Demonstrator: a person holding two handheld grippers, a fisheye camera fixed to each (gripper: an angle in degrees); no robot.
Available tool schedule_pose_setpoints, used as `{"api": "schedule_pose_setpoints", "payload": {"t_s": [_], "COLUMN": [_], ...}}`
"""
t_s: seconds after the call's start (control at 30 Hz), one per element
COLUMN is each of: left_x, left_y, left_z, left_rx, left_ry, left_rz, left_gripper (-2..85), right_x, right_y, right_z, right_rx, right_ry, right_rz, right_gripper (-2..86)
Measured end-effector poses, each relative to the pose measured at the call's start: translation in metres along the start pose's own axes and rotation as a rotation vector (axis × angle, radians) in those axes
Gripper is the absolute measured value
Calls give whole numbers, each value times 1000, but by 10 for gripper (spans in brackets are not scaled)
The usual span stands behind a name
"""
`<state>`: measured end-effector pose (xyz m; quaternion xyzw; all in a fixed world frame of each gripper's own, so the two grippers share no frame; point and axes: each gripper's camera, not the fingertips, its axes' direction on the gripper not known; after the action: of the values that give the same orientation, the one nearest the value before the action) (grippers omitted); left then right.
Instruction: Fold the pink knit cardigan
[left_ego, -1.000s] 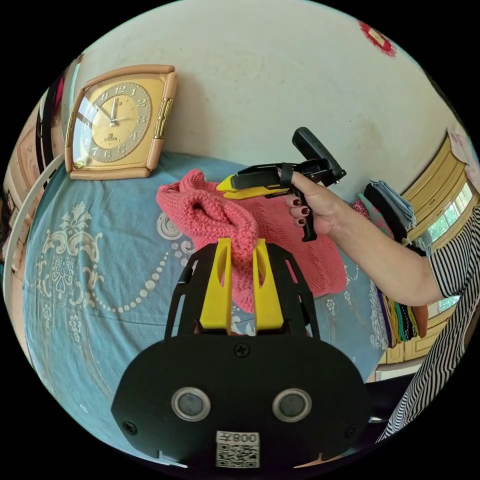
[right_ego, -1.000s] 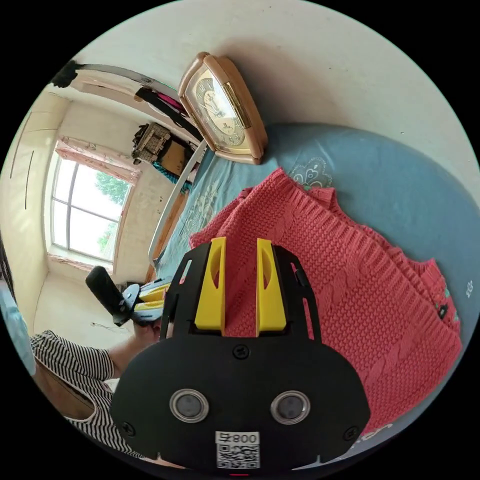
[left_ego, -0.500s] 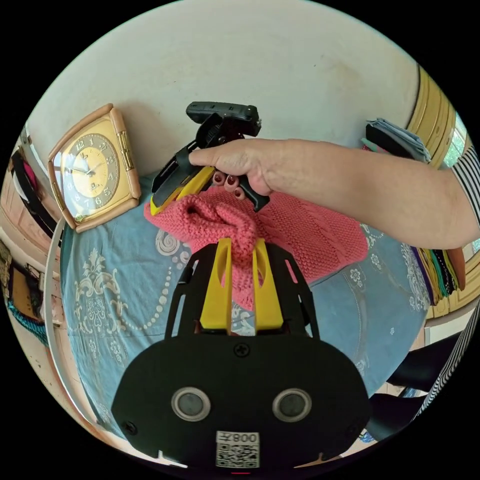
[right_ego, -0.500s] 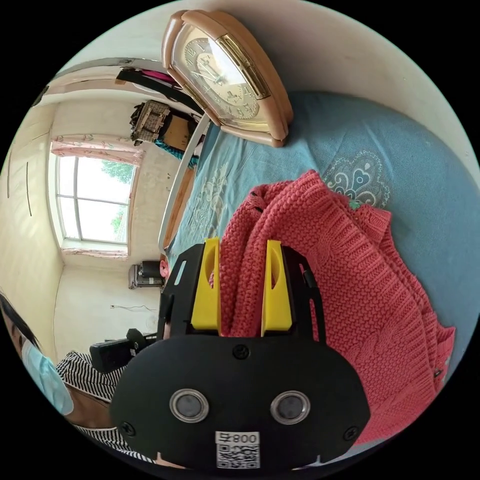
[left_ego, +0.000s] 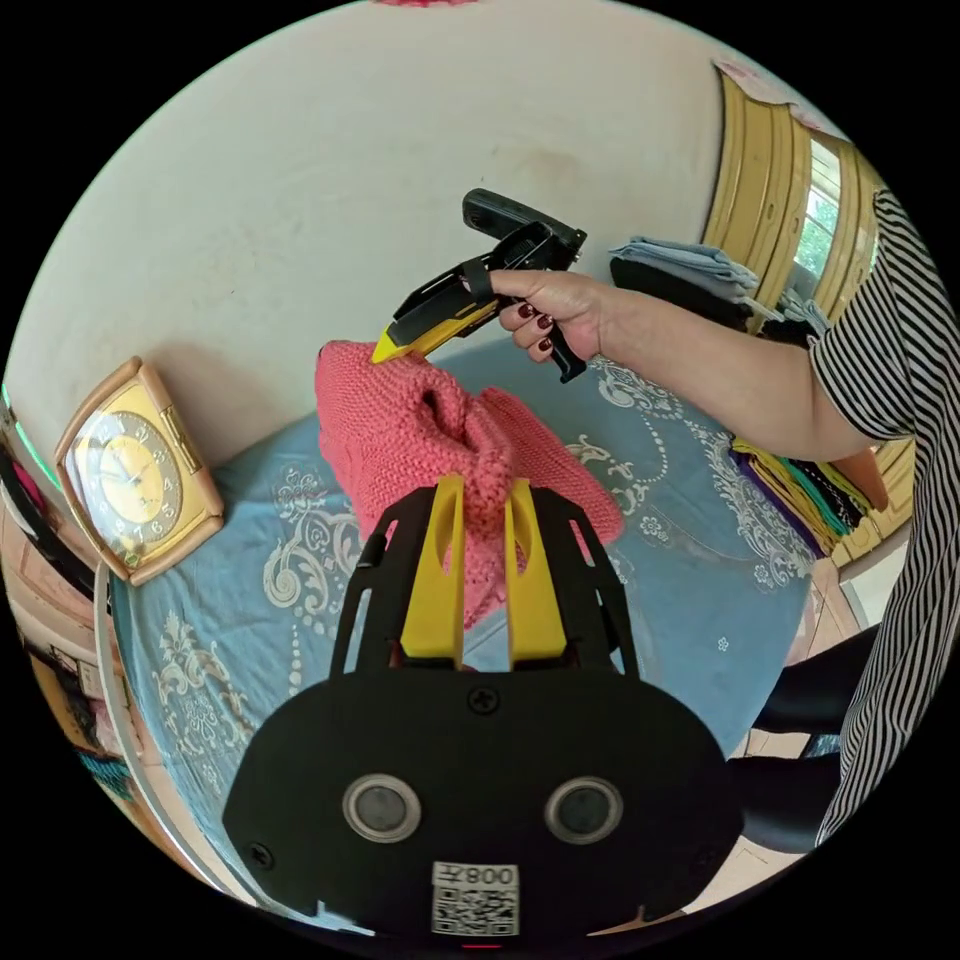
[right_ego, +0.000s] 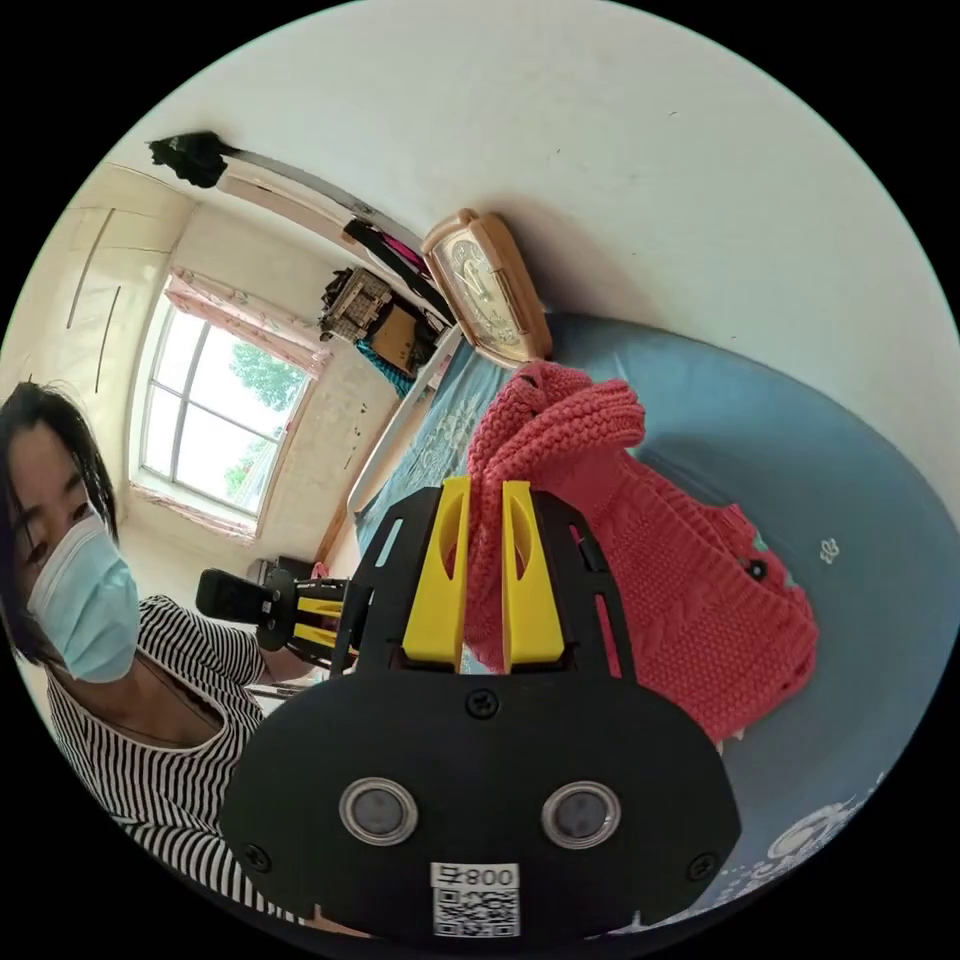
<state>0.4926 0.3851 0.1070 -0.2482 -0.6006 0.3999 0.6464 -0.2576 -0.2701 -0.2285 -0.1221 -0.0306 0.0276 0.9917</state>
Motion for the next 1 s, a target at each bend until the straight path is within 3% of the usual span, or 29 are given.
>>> {"api": "schedule_pose_setpoints", "payload": {"t_s": [0.27, 0.57, 0.8, 1.0], "left_x": [89, 131, 146, 168], "left_y": [-47, -56, -58, -52], "left_z": [59, 113, 110, 115], "left_rx": [-156, -288, -253, -237], "left_ry": [132, 187, 139, 43], "left_rz": [209, 150, 114, 162], "left_gripper": [65, 70, 82, 92], "right_x": [65, 122, 68, 5], "right_y": [115, 204, 231, 224], "right_z": [-54, -47, -60, 33], "right_rx": [85, 144, 247, -55], "right_ry": [47, -5, 46, 300], "right_rz": [222, 419, 314, 117], "right_gripper": [39, 44, 20, 3]}}
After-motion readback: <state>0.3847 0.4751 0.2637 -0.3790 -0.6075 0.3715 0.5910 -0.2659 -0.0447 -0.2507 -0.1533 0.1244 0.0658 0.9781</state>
